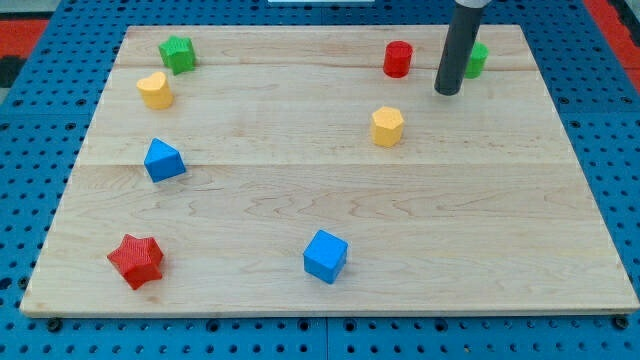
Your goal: Move the red circle to the top center
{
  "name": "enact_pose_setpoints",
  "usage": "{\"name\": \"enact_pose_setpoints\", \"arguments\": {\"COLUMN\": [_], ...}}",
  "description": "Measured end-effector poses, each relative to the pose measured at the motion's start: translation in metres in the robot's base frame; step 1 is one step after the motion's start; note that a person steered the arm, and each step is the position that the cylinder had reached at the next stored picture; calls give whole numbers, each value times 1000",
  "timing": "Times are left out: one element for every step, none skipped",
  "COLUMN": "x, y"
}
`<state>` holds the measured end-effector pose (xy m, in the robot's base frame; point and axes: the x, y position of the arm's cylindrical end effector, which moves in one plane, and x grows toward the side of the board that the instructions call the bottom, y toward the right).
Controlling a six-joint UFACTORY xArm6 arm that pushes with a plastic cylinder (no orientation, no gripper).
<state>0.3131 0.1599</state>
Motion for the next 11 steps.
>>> {"name": "enact_pose_setpoints", "arguments": {"x": [-38, -39, -40, -45, -45, -45, -45, -45, -45, -45, -45], "y": [0, -1, -2, -13, -23, -30, -39, -52, -64, -76, -89]}}
